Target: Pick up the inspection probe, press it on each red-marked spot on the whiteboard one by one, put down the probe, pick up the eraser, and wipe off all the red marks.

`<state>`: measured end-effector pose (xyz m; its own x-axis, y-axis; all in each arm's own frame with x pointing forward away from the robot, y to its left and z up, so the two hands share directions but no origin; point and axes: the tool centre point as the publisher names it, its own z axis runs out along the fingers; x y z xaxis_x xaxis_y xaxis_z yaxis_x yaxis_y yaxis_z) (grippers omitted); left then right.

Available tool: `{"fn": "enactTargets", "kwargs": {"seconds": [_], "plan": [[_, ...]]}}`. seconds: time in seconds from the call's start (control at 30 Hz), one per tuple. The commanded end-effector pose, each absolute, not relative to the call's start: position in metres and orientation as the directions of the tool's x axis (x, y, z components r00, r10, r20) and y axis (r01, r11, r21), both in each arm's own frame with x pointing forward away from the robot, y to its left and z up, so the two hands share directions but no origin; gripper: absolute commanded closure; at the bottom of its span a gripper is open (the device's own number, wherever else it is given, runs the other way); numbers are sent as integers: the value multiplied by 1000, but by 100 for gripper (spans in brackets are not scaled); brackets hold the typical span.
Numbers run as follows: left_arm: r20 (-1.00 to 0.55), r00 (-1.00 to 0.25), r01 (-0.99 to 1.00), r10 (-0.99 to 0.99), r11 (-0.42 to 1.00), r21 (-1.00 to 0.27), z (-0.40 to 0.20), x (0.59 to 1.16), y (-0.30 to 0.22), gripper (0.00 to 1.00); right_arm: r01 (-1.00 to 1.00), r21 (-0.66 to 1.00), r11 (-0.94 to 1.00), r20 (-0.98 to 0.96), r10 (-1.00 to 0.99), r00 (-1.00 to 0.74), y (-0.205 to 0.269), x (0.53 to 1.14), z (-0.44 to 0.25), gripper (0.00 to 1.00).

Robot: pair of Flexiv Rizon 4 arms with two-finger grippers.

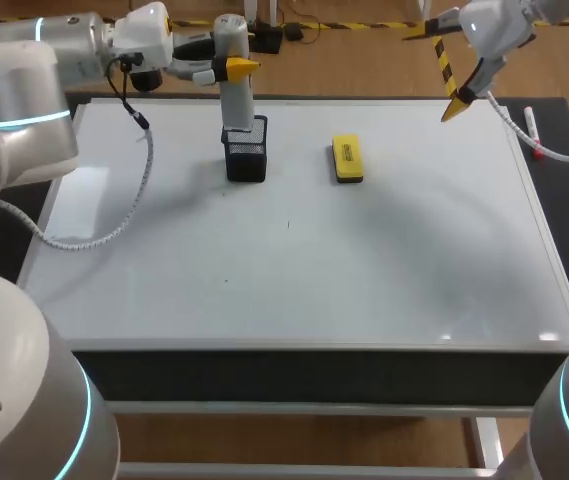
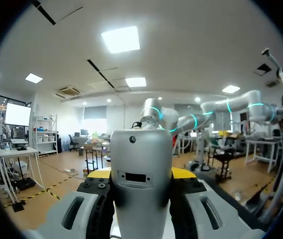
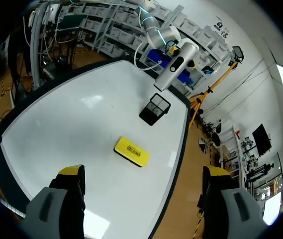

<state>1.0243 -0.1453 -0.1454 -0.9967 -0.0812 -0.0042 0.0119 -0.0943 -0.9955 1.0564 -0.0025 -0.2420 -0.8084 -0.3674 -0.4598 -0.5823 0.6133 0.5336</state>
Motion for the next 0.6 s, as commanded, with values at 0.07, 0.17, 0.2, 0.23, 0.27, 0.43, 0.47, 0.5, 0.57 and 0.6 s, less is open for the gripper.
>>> {"fn": "enactTargets", "kwargs": {"seconds": [0.07, 0.17, 0.2, 0.23, 0.27, 0.43, 0.47, 0.5, 0.57, 0.6], "plan": [[0, -1000, 1, -15, -99, -995, -155, 1044, -150, 100, -583, 531, 615, -458, -371, -808, -3, 1057, -242, 0], [4, -1000, -3, -12, -104, -995, -159, 1051, -151, 100, -583, 531, 615, -458, -371, -808, -3, 1057, -242, 0], [5, -1000, -4, -11, -104, -995, -161, 1053, -152, 100, -583, 531, 615, -458, -371, -808, -3, 1057, -242, 0], [7, -1000, -6, -9, -104, -995, -162, 1055, -153, 100, -583, 531, 615, -458, -371, -808, -3, 1057, -242, 0], [8, -1000, -7, -8, -105, -994, -164, 1057, -153, 100, -583, 531, 615, -458, -371, -808, -3, 1057, -242, 0], [14, -1000, -13, -7, -109, -994, -171, 1064, -154, 100, -583, 531, 615, -458, -371, -808, -3, 1057, -242, 0], [15, -1000, -14, -7, -110, -994, -172, 1064, -154, 100, -583, 531, 615, -458, -371, -808, -3, 1057, -242, 0], [17, -1000, -16, -8, -110, -994, -173, 1065, -155, 100, -583, 531, 615, -458, -371, -808, -3, 1057, -242, 0], [19, -1000, -18, -8, -107, -994, -176, 1065, -155, 100, -583, 531, 615, -458, -371, -808, -3, 1057, -242, 0], [20, -1000, -19, -9, -108, -994, -177, 1065, -155, 100, -583, 531, 615, -458, -371, -808, -3, 1057, -242, 0]]}}
